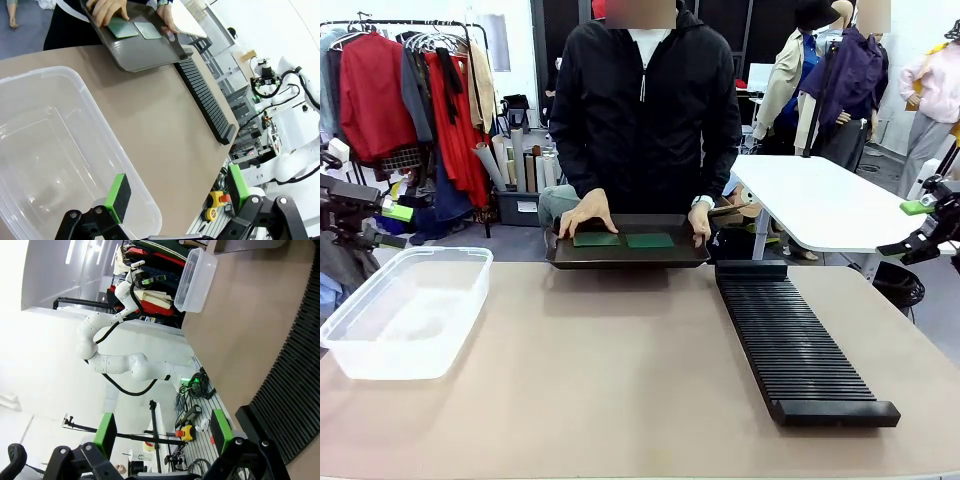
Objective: Sort PCBs into racks and boxes based on the side picked up.
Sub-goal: Pick up the Blank PCB handed by the Human.
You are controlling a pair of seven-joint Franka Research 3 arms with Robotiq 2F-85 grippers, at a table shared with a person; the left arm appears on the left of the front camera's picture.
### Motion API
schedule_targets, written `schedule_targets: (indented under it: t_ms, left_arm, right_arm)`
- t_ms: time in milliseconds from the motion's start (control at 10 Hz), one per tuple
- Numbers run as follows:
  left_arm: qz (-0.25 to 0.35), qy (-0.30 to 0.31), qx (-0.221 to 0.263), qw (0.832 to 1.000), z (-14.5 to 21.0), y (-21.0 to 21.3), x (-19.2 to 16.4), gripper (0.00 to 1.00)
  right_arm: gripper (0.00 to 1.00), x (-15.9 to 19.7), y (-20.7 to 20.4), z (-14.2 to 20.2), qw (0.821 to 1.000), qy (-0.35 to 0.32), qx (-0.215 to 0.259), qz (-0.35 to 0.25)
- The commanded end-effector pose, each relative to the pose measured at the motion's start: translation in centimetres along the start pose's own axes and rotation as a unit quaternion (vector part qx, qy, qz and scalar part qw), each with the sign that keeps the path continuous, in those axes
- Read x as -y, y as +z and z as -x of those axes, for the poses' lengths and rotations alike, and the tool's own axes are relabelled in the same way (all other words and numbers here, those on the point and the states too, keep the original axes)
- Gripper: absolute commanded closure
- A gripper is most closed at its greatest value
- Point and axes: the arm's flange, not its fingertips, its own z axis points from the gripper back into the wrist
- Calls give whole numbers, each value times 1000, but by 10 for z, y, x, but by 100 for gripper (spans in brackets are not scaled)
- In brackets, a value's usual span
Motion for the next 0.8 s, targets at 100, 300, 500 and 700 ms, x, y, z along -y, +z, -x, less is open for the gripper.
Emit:
schedule_targets:
  t_ms: [100,300,500,700]
  left_arm:
    - [0,2,0,1000,-1,1,2,0]
    - [0,2,0,1000,-1,1,2,0]
    - [0,2,0,1000,-1,1,2,0]
    - [0,2,0,1000,-1,1,2,0]
  right_arm:
    - [0,-2,1,0,1000,-1,1,1]
    - [0,-2,1,0,1000,-1,1,1]
    - [0,-2,1,0,1000,-1,1,1]
    - [0,-2,1,0,1000,-1,1,1]
